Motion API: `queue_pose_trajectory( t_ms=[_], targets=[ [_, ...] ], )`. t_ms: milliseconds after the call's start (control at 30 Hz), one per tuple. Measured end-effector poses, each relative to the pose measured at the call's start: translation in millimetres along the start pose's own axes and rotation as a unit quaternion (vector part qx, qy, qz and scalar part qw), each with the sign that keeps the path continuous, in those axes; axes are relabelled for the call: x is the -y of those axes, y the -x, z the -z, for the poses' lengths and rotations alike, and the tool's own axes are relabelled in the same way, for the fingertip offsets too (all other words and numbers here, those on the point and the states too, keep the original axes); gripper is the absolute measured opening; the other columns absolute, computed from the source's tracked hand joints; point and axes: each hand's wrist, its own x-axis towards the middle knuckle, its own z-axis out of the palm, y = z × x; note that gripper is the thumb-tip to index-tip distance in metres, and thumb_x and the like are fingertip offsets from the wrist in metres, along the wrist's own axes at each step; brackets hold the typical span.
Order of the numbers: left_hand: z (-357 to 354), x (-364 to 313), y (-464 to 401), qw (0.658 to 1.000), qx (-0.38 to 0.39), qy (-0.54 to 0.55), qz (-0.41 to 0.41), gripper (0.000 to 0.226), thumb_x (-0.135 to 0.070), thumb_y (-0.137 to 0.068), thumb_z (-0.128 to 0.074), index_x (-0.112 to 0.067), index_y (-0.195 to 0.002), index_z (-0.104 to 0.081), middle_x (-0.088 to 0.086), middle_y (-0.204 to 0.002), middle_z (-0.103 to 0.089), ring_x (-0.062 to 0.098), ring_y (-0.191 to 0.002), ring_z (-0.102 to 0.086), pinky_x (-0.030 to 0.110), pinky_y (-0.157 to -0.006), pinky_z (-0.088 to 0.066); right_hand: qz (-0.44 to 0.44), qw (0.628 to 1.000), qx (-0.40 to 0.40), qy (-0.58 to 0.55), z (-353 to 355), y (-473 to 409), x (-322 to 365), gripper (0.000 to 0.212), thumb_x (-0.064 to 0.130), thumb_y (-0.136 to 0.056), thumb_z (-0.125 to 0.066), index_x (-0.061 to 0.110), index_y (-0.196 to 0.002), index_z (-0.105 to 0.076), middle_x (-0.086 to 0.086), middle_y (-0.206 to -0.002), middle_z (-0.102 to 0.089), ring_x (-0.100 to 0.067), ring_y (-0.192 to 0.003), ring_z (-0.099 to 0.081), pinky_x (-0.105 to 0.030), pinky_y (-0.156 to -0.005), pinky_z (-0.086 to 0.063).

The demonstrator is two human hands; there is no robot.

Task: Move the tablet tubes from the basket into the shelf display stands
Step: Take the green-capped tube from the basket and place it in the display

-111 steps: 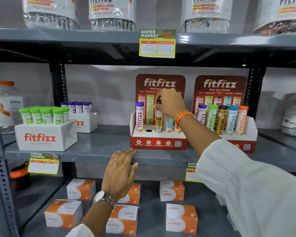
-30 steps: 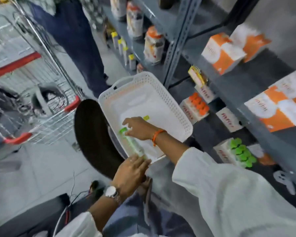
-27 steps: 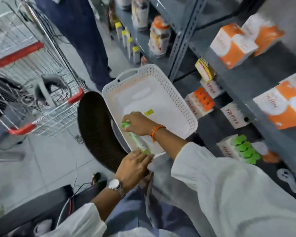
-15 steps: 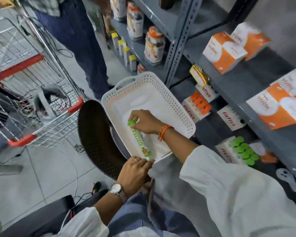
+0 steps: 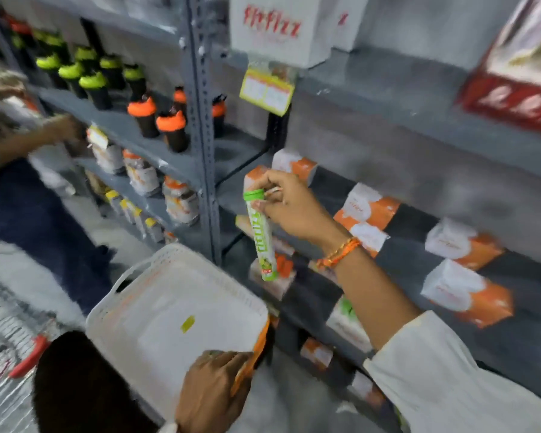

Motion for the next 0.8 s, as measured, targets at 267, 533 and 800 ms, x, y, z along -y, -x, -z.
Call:
queue_pose_trajectory(
  t_ms=[267, 533, 800],
  targets=[
    [63.4, -83.2, -185.5, 0.965, -0.180, 0.086, -0.173, 0.041, -0.038, -0.091, -0.050, -0.016, -0.119, -0.070, -0.002, -0.124, -0.068, 0.020, -0.108, -0.066, 0.031, -0.096, -0.044, 0.072, 0.950, -0.237, 0.191, 207.3, 24.6, 97.7, 0.013, 0.013, -0.079, -0.077, 0.014, -0.090, -0.070, 0.008, -0.079, -0.069, 0.003, -0.065, -0.061, -0.011, -0.064, -0.046],
    [127.5, -179.1, -324.8, 0.920, -0.228, 0.099, -0.304, 0.056, -0.036, -0.096, -0.050, -0.015, -0.147, -0.044, -0.004, -0.155, -0.040, 0.012, -0.145, -0.031, 0.033, -0.120, -0.021, 0.091, 0.832, -0.433, 0.335, 341.7, 35.8, 150.3, 0.020, 0.029, -0.073, -0.084, 0.018, -0.080, -0.069, 0.006, -0.080, -0.069, -0.014, -0.075, -0.065, -0.040, -0.071, -0.057],
    [115.8, -195.7, -360.4, 0.932, -0.205, 0.062, -0.292, 0.052, -0.044, -0.097, -0.041, -0.015, -0.138, -0.056, 0.002, -0.141, -0.057, 0.022, -0.130, -0.052, 0.044, -0.113, -0.036, 0.087, 0.777, -0.433, 0.448, 371.6, 9.9, 140.2, 0.025, 0.032, -0.077, -0.081, 0.020, -0.082, -0.060, 0.002, -0.090, -0.061, -0.016, -0.088, -0.055, -0.033, -0.078, -0.048]
  ],
)
